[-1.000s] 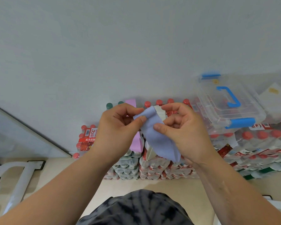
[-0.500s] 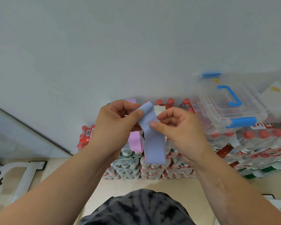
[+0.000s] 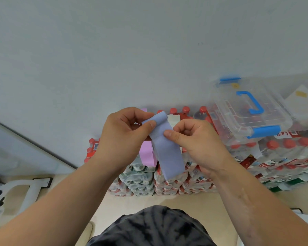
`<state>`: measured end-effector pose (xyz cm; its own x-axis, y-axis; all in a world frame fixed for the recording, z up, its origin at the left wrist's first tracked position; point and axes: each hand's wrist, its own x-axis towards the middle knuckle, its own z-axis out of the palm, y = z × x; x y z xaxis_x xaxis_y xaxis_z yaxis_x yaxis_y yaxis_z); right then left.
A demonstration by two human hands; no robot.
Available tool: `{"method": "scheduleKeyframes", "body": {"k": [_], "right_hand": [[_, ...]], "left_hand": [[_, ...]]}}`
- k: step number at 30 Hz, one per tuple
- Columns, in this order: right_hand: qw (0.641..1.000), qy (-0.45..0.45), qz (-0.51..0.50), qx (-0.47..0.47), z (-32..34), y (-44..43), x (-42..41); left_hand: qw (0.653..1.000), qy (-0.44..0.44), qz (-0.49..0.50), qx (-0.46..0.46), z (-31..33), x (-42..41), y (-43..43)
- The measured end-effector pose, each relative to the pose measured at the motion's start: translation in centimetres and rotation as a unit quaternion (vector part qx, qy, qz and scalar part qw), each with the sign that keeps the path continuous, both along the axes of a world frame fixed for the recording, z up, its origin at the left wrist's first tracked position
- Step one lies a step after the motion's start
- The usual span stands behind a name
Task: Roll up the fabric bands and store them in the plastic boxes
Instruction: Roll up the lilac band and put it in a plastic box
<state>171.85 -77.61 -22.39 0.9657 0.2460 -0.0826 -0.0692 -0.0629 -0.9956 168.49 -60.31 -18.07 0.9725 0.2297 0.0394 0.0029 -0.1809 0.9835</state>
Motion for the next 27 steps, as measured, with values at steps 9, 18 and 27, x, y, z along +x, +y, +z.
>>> {"method": "scheduleKeyframes", "body": {"k": [9,18,27], "right_hand": [[0.999,0.005,0.005,0.042,-0.3,0.1,0.1],[0.997,-0.066,0.0,0.051,0.1,0.6,-0.4],[0.994,-0.062,-0.004,0.088,0.3,0.1,-0.9]], "left_hand": [[0.994,0.002,-0.002,0.107,-0.7,0.0,0.7],[0.948,-0.182,0.002,0.26,-3.4,-0.7,-0.4],[0.989,-0.111,-0.045,0.092,-3.0,-1.2,-0.5]]}}
